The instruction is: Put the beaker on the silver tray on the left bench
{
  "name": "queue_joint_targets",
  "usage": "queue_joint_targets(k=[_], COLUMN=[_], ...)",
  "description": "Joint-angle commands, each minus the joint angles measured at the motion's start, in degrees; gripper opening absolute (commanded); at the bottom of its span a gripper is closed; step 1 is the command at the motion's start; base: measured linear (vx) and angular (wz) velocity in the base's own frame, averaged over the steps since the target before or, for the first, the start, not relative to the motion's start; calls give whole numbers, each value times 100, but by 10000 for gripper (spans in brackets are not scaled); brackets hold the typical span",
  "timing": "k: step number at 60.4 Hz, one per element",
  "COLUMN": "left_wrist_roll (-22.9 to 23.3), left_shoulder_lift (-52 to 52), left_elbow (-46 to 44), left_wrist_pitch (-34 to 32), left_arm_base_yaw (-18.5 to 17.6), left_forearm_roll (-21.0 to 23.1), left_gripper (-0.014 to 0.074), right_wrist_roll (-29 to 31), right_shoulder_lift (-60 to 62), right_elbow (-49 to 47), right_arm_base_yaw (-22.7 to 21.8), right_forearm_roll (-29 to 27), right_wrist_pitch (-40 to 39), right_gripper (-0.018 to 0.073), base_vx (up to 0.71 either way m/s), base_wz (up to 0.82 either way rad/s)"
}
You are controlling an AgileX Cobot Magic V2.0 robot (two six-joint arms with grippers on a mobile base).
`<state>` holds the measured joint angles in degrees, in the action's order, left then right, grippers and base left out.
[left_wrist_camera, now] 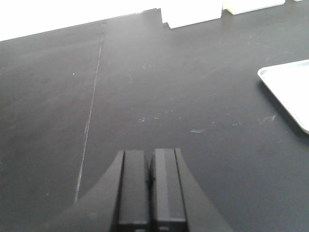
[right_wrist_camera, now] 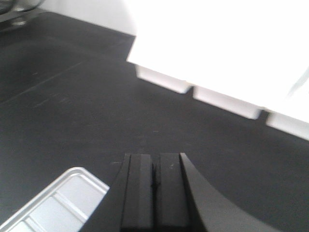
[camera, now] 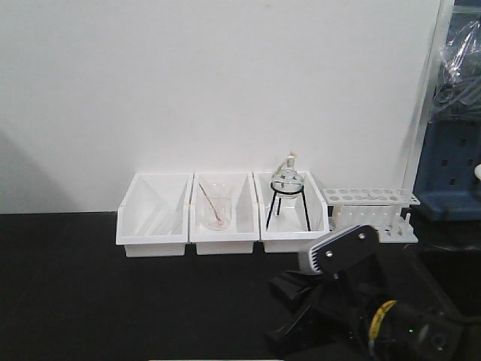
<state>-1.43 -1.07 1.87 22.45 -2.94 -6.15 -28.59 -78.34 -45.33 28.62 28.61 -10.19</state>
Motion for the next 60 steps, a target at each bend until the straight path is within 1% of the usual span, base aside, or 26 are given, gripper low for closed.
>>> queue_joint_targets(k=[1,9,13,22,46,51,53,55,60], left_wrist_roll=[11,11,11,11,11,11,11,11,11], left_shoulder_lift=[-41,-41,-41,-41,-41,-41,-41,-41,-41], left_elbow=[114,114,114,114,114,114,114,114,114], left_wrist_pitch=[-470,-470,-470,-470,-470,-470,-470,-470,-470], left_arm_base_yaw=[-41,-41,-41,-41,-41,-41,-41,-41,-41], left_forearm_roll=[2,2,2,2,2,2,2,2,2], left_gripper=[1,1,1,1,1,1,1,1,1], right_wrist_roll=[-38,-19,-19,-19,15,268,531,925,1750], right_shoulder_lift=[735,1359,1585,1861,1814,1921,2048,2239,2727], right_elbow=[-143,-143,-143,-143,-119,-97,-2,129,674], right_arm_base_yaw=[-17,-17,-17,-17,-23,-32,-73,-130,-390], right_forearm_roll=[-77,-85,-85,-80,-117,-544,-848,-1212,-2007], right_wrist_pitch=[429,1199,1415,1432,1457,1628,1639,1588,1337], right_gripper=[-15,-13,-14,-14,-12,-11,-11,-11,-11], base_vx=[0,0,0,0,0,0,0,0,0], base_wz=[0,0,0,0,0,0,0,0,0])
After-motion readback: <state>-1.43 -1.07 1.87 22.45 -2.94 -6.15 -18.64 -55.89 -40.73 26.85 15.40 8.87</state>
